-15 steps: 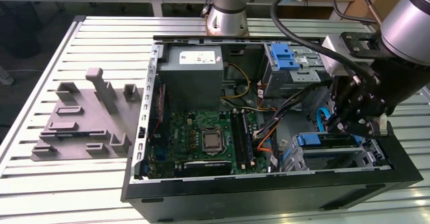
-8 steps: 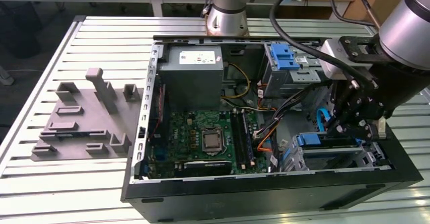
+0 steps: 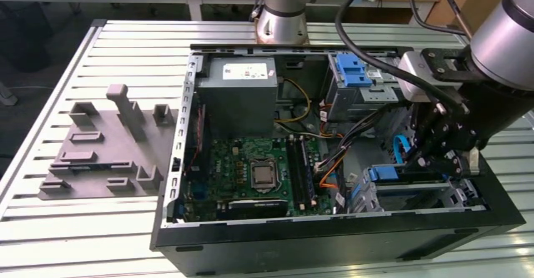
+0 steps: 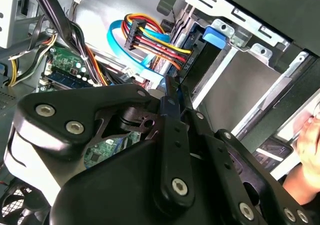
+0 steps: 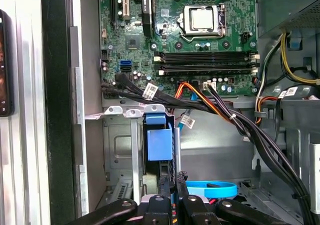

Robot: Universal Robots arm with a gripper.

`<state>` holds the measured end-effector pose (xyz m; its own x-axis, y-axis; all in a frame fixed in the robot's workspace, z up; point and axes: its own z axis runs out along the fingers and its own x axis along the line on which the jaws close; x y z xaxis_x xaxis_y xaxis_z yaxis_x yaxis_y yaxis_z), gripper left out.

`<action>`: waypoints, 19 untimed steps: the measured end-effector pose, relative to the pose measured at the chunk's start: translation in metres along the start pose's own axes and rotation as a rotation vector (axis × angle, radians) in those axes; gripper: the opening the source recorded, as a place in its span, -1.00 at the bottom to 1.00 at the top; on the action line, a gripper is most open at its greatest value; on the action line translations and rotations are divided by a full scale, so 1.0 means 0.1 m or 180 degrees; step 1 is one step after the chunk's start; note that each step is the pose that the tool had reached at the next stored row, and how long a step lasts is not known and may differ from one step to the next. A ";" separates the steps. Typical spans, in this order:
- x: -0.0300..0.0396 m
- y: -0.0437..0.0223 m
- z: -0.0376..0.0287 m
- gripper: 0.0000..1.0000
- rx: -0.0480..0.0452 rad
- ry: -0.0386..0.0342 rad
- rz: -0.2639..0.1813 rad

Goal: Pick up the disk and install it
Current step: 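Insert the second disk wire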

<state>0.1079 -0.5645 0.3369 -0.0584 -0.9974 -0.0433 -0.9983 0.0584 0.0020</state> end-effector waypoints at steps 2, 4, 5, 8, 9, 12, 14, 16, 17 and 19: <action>0.000 -0.005 0.006 -0.68 0.0000 -0.0001 0.0000; 0.000 -0.007 0.013 -0.68 0.0000 -0.0002 0.0000; 0.000 -0.009 0.016 -0.68 0.0000 -0.0003 0.0000; 0.000 -0.010 0.019 -0.68 0.0000 -0.0004 0.0000; 0.000 -0.010 0.020 -0.68 0.0000 -0.0004 0.0000; 0.000 -0.010 0.021 -0.68 0.0000 -0.0006 0.0000; 0.001 -0.010 0.021 -0.68 0.0000 -0.0006 0.0000; 0.000 -0.012 0.022 -0.68 0.0000 -0.0006 0.0000; 0.000 -0.013 0.022 -0.68 0.0000 -0.0006 0.0000; 0.000 -0.015 0.022 -0.68 0.0000 -0.0006 0.0000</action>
<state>0.1095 -0.5645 0.3347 -0.0585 -0.9973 -0.0452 -0.9983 0.0585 0.0021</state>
